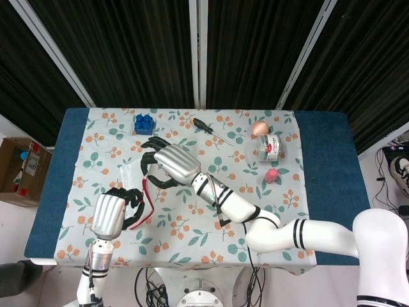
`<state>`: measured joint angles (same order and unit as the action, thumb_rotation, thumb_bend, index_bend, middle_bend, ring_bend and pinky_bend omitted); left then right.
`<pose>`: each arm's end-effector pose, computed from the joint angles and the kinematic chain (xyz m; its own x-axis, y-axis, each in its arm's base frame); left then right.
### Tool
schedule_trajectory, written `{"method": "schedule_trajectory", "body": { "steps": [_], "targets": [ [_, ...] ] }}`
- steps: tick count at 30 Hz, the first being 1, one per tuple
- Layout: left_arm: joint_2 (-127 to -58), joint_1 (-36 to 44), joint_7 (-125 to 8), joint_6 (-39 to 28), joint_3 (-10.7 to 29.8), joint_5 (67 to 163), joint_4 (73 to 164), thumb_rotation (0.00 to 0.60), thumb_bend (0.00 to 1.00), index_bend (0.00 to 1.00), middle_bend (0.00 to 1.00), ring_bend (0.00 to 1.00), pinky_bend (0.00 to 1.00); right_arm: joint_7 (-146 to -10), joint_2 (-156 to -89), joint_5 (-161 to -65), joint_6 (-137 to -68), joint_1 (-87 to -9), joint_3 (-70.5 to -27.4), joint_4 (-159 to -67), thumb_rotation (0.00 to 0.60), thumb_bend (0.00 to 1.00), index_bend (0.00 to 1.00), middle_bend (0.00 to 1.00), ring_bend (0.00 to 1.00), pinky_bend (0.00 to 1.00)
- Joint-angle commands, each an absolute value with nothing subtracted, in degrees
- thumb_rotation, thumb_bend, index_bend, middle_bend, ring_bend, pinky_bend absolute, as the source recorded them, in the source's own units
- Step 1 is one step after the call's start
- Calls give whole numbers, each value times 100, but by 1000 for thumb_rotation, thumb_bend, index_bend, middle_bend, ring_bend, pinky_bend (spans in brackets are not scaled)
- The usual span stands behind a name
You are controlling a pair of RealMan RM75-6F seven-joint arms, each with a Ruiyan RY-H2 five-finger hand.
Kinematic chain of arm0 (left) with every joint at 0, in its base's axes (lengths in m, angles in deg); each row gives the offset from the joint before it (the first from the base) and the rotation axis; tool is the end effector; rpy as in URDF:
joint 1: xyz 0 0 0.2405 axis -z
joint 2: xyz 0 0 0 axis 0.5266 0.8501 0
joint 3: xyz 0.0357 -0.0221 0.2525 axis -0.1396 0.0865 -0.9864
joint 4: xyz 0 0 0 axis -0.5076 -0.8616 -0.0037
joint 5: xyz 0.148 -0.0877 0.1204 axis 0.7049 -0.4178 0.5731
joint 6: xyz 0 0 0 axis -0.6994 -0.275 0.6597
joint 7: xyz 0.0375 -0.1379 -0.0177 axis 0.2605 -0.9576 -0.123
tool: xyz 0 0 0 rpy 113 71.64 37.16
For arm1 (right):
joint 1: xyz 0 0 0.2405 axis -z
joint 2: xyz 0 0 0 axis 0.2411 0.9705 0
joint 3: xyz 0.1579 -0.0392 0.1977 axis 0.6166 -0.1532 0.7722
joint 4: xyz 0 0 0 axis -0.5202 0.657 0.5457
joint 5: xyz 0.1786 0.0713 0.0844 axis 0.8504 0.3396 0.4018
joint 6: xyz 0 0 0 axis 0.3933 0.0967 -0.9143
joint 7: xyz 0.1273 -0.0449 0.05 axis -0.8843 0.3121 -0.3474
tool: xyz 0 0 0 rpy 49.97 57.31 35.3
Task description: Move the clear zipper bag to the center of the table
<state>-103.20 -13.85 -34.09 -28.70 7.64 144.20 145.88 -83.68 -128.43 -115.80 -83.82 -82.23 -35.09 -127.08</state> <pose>-0.1423 0.2210 0.0321 0.1510 -0.1278 0.9802 0.9373 -0.2965 -0.1831 0.0820 -0.3668 0.0017 0.0859 -0.4268 0.9003 -0.7126 -0.6578 -0.2439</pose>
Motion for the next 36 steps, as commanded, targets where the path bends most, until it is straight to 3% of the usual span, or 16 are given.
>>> {"method": "schedule_trajectory", "body": {
  "steps": [1, 13, 32, 34, 36],
  "targets": [
    [-10293, -1384, -3383, -2739, 733, 14301, 14468, 600, 387, 730, 685, 639, 631, -8463, -12755, -11670, -8472, -8119, -3531, -12792, 600, 486, 918, 416, 140, 97],
    [-10235, -1405, -3403, -1924, 603, 13396, 13421, 600, 391, 730, 677, 631, 631, -9328, -12279, -12304, -8954, -7456, -3728, -13121, 600, 483, 921, 426, 152, 110],
    [-10239, -1273, -3477, -1243, 935, 12317, 12663, 600, 395, 729, 672, 627, 630, -10102, -11958, -12896, -9341, -6997, -3951, -13182, 600, 478, 921, 438, 165, 119],
    [-10198, -1267, -3443, -1239, 915, 12325, 12702, 600, 394, 716, 666, 620, 628, -10103, -11983, -12922, -9356, -6987, -3979, -13155, 600, 478, 921, 437, 165, 120],
    [-10087, -1270, -3427, -1221, 891, 12325, 12855, 600, 357, 619, 625, 582, 619, -10064, -12032, -12989, -9383, -6969, -4050, -13128, 600, 478, 921, 431, 165, 120]
  ]
}}
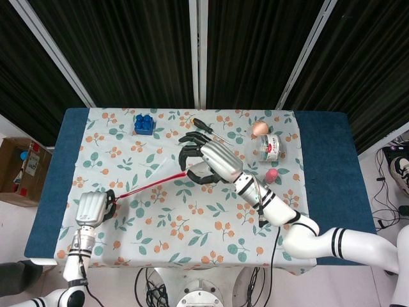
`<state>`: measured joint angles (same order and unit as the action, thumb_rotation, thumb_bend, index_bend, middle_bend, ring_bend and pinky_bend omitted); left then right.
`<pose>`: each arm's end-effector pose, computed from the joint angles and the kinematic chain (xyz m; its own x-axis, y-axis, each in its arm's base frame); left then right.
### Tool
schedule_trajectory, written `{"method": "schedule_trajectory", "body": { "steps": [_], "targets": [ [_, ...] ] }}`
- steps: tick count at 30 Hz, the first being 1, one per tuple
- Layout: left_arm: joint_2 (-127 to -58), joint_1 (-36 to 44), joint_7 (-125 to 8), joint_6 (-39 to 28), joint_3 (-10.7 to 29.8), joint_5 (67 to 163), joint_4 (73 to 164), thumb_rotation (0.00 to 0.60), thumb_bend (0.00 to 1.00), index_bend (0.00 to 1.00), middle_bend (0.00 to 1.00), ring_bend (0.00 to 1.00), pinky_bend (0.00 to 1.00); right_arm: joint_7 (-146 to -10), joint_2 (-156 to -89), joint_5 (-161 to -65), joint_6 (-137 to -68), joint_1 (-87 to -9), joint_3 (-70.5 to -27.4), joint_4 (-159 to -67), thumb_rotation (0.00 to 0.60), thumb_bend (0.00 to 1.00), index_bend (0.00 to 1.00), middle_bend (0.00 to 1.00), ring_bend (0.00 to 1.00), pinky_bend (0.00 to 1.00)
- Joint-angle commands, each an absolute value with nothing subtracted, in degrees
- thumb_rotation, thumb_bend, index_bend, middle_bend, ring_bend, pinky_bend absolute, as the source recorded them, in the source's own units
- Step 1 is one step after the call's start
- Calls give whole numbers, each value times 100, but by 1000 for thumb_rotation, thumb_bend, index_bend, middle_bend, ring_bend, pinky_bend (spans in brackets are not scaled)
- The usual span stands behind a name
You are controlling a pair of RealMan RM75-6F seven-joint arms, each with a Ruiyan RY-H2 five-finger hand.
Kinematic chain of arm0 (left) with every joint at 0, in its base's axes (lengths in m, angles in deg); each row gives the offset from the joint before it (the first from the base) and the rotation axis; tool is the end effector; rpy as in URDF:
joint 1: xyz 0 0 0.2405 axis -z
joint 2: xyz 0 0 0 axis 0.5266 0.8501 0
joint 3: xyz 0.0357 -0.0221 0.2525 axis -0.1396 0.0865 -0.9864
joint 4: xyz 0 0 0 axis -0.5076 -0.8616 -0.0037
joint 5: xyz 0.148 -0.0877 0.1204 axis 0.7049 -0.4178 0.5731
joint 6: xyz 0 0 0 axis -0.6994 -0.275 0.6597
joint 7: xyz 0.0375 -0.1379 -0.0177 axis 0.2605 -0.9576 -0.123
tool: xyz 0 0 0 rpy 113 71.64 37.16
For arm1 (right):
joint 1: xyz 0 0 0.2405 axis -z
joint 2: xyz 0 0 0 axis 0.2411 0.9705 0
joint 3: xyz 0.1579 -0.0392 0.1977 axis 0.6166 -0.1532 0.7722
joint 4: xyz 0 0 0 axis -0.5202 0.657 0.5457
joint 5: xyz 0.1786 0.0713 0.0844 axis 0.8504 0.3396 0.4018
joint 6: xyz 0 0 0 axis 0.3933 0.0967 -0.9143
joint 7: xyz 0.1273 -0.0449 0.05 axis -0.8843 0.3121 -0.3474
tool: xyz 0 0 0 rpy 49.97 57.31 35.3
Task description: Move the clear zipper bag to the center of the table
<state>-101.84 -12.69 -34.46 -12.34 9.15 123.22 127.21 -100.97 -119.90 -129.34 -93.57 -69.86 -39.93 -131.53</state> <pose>-0.2605 0.2597 0.0002 0.4458 0.1639 0.8800 0.8936 -0.0251 -0.4481 0.0034 -0.3630 0.0495 -0.0825 -0.4234 0.9022 -0.7150 -0.6055 -0.3495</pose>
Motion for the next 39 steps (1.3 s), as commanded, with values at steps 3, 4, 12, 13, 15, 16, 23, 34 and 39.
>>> {"method": "schedule_trajectory", "body": {
  "steps": [3, 4, 12, 13, 15, 16, 23, 34, 39],
  "targets": [
    [-9926, -1316, -3535, -1339, 902, 12397, 13133, 600, 172, 301, 449, 434, 600, -9909, -12149, -13202, -9471, -6903, -4278, -13049, 600, 477, 902, 414, 164, 120],
    [-9862, -1335, -3610, -1374, 904, 12431, 13238, 600, 153, 256, 407, 396, 593, -9853, -12184, -13273, -9493, -6873, -4370, -13014, 600, 477, 886, 407, 164, 120],
    [-9225, -1568, -3704, -1949, 886, 12796, 13975, 600, 101, 160, 259, 219, 423, -9250, -12127, -13673, -9111, -6591, -5406, -12929, 600, 358, 359, 220, 46, 25],
    [-9162, -1599, -3725, -2019, 898, 12822, 14028, 600, 100, 160, 259, 219, 416, -9121, -12042, -13642, -8966, -6580, -5515, -12975, 600, 323, 242, 177, 19, 8],
    [-9031, -1675, -3826, -2187, 944, 12865, 14094, 600, 95, 160, 259, 220, 392, -8718, -11804, -13493, -8624, -6559, -5730, -13107, 600, 258, 79, 104, 0, 0],
    [-8980, -1705, -3875, -2254, 966, 12883, 14086, 600, 93, 160, 259, 220, 378, -8522, -11676, -13390, -8473, -6554, -5807, -13194, 600, 220, 25, 60, 0, 0],
    [-8471, -1913, -4702, -2221, 1046, 12714, 13931, 600, 93, 181, 260, 220, 296, -7776, -10775, -12553, -8295, -6216, -6064, -13843, 600, 107, 0, 0, 0, 0],
    [-7963, -2398, -5514, -2370, 831, 12706, 13252, 600, 93, 227, 254, 204, 227, -8442, -10188, -12868, -10843, -4544, -5959, -13807, 600, 214, 0, 67, 0, 0],
    [-7821, -2659, -5540, -2602, 568, 12977, 13241, 600, 93, 206, 211, 163, 182, -8270, -10092, -13022, -11948, -3692, -6089, -13764, 600, 218, 0, 69, 0, 0]
  ]
}}
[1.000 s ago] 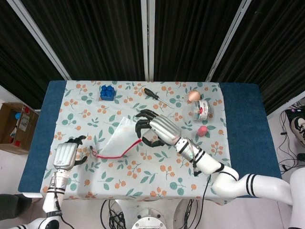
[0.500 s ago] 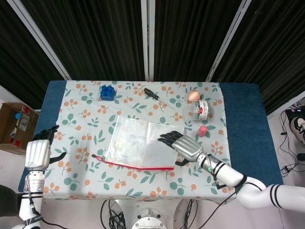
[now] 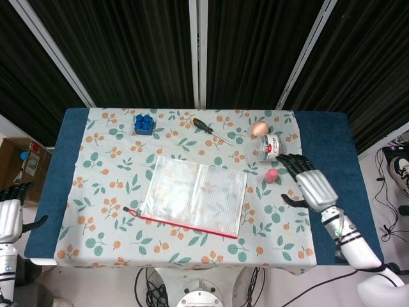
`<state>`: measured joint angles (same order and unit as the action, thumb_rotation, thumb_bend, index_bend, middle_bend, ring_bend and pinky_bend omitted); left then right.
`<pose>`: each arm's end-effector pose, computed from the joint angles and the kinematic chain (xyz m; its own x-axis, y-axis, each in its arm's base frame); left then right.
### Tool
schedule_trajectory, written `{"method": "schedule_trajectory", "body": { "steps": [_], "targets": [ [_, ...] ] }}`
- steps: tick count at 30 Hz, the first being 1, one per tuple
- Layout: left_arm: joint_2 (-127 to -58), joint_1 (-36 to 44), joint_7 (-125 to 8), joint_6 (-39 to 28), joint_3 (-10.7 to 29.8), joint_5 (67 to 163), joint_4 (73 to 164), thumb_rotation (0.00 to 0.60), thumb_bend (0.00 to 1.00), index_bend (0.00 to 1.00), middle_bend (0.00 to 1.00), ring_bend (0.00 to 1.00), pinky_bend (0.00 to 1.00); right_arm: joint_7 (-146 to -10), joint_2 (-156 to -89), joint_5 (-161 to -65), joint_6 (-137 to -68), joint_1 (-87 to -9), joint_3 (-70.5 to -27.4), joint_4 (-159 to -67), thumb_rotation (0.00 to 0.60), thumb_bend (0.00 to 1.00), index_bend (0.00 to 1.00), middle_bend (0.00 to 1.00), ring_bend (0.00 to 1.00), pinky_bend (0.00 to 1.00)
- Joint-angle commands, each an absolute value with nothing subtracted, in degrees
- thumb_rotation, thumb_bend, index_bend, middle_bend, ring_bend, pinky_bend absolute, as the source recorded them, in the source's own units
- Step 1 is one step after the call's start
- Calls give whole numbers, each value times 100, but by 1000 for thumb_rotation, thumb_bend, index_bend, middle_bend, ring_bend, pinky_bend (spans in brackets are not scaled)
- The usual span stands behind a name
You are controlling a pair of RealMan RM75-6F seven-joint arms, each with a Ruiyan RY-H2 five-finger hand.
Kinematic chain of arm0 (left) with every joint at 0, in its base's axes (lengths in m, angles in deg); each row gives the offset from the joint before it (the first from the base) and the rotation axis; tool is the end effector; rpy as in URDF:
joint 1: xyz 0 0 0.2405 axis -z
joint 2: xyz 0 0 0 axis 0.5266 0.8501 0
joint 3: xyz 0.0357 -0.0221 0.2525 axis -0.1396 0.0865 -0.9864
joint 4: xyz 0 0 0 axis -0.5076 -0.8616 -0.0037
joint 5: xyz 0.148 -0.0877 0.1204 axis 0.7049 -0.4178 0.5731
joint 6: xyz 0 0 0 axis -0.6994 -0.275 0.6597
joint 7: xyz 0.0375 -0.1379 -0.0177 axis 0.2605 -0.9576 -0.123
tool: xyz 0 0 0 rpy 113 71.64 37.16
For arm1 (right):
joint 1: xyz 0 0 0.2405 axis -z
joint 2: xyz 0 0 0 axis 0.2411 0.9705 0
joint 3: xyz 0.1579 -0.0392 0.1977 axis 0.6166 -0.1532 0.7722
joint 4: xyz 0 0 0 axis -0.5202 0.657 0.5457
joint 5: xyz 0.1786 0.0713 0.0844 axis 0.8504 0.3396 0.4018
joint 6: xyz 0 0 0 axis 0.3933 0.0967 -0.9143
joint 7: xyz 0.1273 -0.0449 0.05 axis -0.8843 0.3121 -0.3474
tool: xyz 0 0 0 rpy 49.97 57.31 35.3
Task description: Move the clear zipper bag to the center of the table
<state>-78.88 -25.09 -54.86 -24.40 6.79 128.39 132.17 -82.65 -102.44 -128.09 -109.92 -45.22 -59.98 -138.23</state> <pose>-0.3405 0.1997 0.1525 0.4371 -0.0201 0.8992 0.8881 0.1676 -0.4279 -0.2163 -0.2835 0.1200 0.2549 -0.1914 0.9478 -0.9387 -0.2841 0.1951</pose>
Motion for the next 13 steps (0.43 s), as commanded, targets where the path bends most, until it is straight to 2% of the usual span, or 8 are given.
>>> {"method": "schedule_trajectory", "body": {
  "steps": [1, 8, 13],
  "targets": [
    [-7815, -2708, -5563, -2666, 528, 13038, 13268, 600, 93, 204, 207, 162, 180, -8297, -10090, -13070, -12089, -3559, -6126, -13751, 600, 218, 0, 68, 0, 0],
    [-7874, -3047, -5378, -3118, 174, 13551, 13607, 600, 93, 204, 200, 162, 179, -8612, -10303, -13575, -12841, -2750, -6403, -13503, 600, 219, 0, 68, 0, 0],
    [-7976, -3155, -5433, -3364, -10, 14062, 13595, 600, 93, 204, 200, 162, 178, -8714, -10428, -13828, -12956, -2565, -6407, -13320, 600, 222, 0, 67, 0, 0]
  ]
}}
